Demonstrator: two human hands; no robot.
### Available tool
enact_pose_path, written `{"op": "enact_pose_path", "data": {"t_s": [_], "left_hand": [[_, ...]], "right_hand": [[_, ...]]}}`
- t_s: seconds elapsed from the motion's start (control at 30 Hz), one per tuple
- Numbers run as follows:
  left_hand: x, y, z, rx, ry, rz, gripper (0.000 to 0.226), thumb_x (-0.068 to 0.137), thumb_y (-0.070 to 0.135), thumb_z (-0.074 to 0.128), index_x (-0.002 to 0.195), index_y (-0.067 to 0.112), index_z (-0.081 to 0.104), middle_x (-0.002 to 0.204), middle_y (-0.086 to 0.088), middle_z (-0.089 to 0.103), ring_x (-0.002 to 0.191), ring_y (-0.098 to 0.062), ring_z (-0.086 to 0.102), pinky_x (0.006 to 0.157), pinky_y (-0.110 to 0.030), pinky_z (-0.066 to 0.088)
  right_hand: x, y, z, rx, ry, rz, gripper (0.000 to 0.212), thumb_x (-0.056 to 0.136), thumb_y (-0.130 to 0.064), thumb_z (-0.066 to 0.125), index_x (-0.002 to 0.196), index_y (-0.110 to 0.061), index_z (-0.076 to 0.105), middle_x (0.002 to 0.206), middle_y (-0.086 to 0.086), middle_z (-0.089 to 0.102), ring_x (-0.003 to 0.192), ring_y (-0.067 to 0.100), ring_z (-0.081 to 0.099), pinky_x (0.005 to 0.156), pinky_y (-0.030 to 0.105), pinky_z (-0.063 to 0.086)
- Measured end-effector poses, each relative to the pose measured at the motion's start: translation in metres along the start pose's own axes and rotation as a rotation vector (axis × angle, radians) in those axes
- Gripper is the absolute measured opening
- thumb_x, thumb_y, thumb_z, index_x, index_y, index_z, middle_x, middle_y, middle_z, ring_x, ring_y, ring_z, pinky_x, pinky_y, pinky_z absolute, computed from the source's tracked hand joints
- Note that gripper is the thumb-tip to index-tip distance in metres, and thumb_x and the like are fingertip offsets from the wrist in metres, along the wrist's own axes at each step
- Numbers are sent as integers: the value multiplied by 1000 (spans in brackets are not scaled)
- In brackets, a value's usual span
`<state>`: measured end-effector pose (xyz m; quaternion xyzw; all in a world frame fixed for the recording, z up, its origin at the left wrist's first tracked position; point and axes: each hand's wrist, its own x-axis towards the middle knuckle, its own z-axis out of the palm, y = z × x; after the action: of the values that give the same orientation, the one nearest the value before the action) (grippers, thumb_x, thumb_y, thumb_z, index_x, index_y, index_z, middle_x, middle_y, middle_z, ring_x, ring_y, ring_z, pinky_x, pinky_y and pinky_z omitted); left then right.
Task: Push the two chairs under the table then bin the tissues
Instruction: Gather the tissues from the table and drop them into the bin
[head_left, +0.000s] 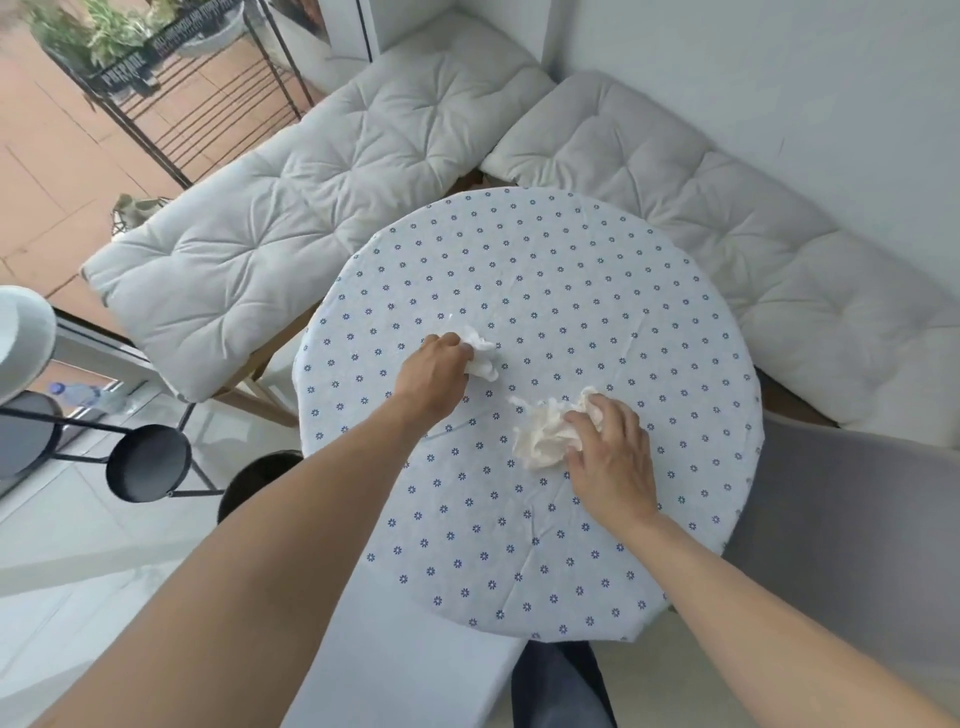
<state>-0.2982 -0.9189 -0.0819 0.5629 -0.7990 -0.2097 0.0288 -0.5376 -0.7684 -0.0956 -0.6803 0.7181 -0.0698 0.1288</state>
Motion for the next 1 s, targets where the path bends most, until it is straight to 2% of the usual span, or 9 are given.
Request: {"op": "enact_pose_path", "data": {"t_s": [0.1, 0.2, 0.27, 0.4, 0.5, 0.67, 0.8, 1.0], "left_hand": [[-21, -13, -8, -91, 63, -72, 19, 94, 2, 61, 111, 1, 68, 105, -15, 63, 98, -37, 54, 69, -49, 51], [-39, -36, -19, -122, 105, -98, 20, 89, -2, 62, 108, 0, 68, 104, -16, 63, 93, -39, 55, 70, -54, 52], [-53, -60, -27, -126, 143, -136, 20, 87, -3, 60, 104, 1, 69, 100, -15, 63, 91, -38, 56, 70, -53, 51], [-89, -112, -41, -153, 228, -298, 21, 85, -3, 61, 98, 7, 74, 92, -10, 61, 82, -35, 59, 68, -46, 51], [-123, -152, -49, -137, 236, -390, 26, 83, -5, 62, 100, 7, 77, 92, -12, 63, 85, -38, 60, 69, -43, 48], [-183, -204, -55, -103, 256, -488, 21, 90, 0, 67, 107, 7, 77, 101, -14, 67, 88, -37, 61, 73, -42, 51], [-226, -240, -61, -119, 261, -553, 26, 90, -2, 61, 109, 9, 76, 102, -12, 66, 92, -38, 61, 75, -49, 55], [-281, -287, -59, -157, 290, -628, 27, 88, -2, 60, 109, 6, 75, 103, -16, 66, 95, -39, 60, 75, -47, 52]], "right_hand": [[3, -2, 0, 52, -54, 36, 31, 92, -13, 70, 123, -13, 66, 146, 15, 51, 134, 38, 46, 99, 53, 48], [5, -4, 2, 127, -72, 49, 22, 95, -6, 64, 117, -7, 69, 130, 12, 59, 119, 35, 53, 86, 52, 55], [6, -9, 3, 155, -64, 56, 23, 94, 3, 61, 114, -3, 71, 121, 11, 61, 112, 33, 55, 78, 49, 57], [9, -33, 8, 184, -68, 30, 24, 94, 8, 57, 109, -3, 72, 117, 9, 63, 111, 31, 57, 76, 47, 58], [11, -65, 15, 199, -72, -32, 22, 94, 7, 59, 107, -5, 72, 117, 7, 63, 113, 28, 57, 76, 46, 59], [18, -124, 26, 179, -87, -192, 25, 91, 10, 62, 109, -4, 72, 119, 9, 63, 112, 29, 57, 82, 40, 59], [24, -174, 38, 90, -122, -372, 27, 98, 3, 53, 118, -4, 69, 127, 9, 62, 120, 25, 53, 92, 31, 53], [21, -264, 63, 224, -117, -466, 24, 88, 11, 64, 106, -3, 71, 114, 13, 64, 104, 33, 60, 83, 43, 59]]}}
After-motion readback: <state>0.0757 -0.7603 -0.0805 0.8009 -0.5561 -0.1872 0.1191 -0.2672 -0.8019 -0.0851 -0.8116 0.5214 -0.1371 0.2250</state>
